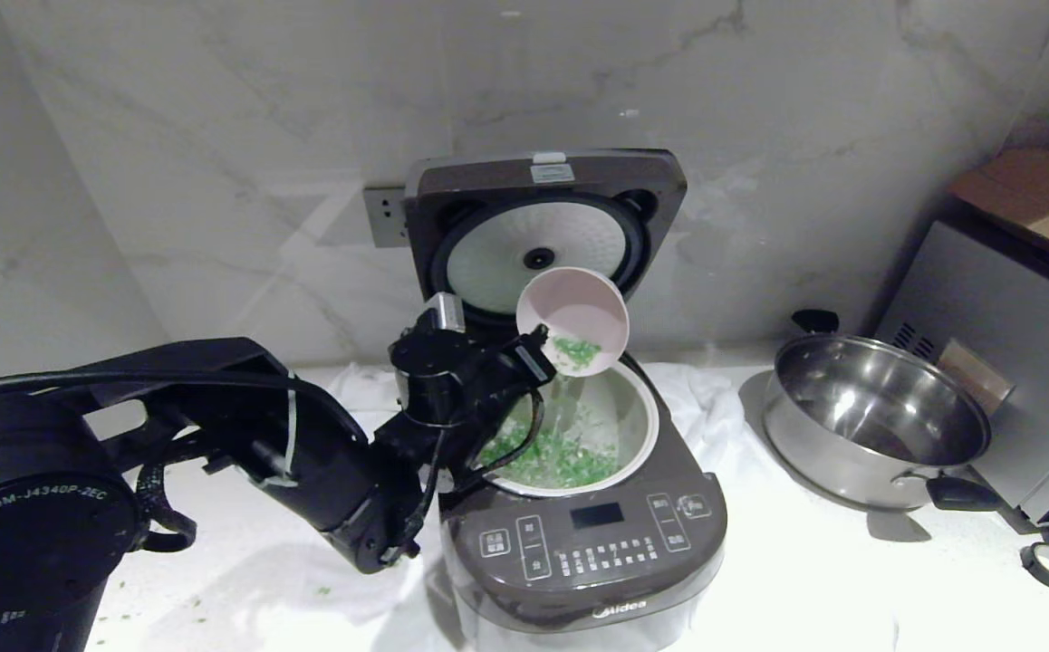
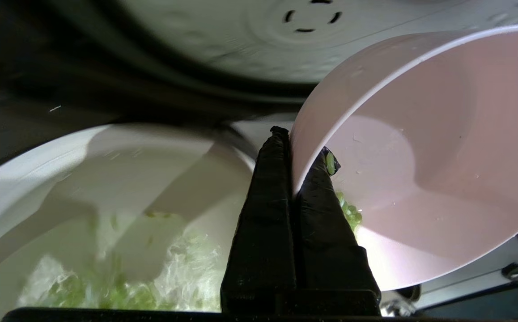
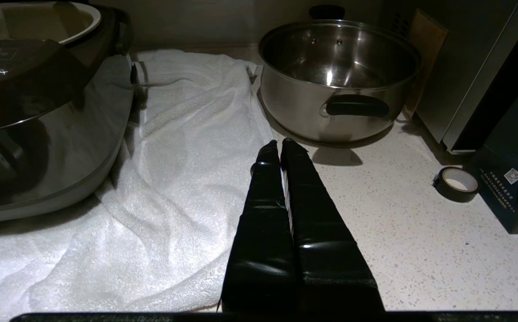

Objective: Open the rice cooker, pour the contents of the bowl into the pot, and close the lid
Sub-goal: Pour the water from the bowl into the rice cooker

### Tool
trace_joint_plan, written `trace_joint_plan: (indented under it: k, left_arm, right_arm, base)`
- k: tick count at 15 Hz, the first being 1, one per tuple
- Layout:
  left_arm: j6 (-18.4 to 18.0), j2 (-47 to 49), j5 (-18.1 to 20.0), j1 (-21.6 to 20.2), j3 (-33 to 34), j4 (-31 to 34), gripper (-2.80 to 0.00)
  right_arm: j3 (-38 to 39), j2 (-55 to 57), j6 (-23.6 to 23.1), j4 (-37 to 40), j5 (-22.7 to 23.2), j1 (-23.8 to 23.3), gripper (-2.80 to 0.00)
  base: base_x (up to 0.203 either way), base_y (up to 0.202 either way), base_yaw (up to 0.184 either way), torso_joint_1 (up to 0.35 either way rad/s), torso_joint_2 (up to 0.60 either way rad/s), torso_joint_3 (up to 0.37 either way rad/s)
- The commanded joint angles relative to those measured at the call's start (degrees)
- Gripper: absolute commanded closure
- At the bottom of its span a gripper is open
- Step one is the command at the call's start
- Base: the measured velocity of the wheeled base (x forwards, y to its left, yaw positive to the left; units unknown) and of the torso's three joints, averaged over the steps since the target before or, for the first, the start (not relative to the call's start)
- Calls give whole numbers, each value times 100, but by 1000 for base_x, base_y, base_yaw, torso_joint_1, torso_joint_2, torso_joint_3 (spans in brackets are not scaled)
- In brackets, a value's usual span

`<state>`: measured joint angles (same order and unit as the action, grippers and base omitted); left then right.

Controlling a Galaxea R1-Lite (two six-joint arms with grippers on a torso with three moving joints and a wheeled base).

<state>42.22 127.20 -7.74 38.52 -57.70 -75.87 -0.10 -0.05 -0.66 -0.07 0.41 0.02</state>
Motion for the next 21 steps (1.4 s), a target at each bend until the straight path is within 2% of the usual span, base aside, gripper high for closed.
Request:
trace_joint_plan:
  k: [1, 18, 21]
  left_arm:
    - [31, 368, -20, 32, -262, -193, 0]
    - [66, 191, -26, -35, -296, -255, 0]
    - [-49, 216, 37, -6, -129, -826, 0]
  right_arm:
    - [1, 3, -4, -1, 2, 1, 0]
    - [1, 5, -4, 0, 2, 3, 0]
    - [1, 5, -4, -1, 2, -2, 0]
  base:
    - [0, 0, 0, 0, 0, 0]
    - [0, 0, 0, 0, 0, 0]
    - [0, 0, 0, 0, 0, 0]
